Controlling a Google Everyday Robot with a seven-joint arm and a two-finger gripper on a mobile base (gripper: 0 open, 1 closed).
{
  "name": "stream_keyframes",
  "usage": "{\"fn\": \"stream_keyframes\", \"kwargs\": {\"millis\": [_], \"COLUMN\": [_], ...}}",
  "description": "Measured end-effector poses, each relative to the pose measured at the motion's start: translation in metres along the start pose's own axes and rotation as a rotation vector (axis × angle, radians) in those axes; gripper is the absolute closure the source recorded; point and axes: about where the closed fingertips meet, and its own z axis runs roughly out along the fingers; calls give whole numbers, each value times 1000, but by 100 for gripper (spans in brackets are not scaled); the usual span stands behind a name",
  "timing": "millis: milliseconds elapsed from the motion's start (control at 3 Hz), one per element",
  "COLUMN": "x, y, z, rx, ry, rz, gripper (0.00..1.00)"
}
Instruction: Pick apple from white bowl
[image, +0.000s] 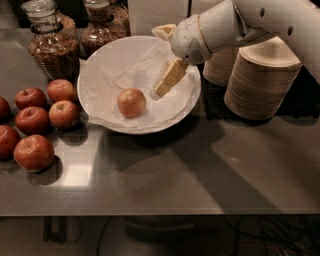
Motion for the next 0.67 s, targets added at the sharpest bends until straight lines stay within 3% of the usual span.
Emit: {"fn": "stream_keyframes", "kwargs": {"millis": [333,667], "x": [33,49], "y": [27,48], "z": [8,26], "rx": [-34,-98], "ry": [53,90], "rz": [38,34], "gripper": [0,0]}}
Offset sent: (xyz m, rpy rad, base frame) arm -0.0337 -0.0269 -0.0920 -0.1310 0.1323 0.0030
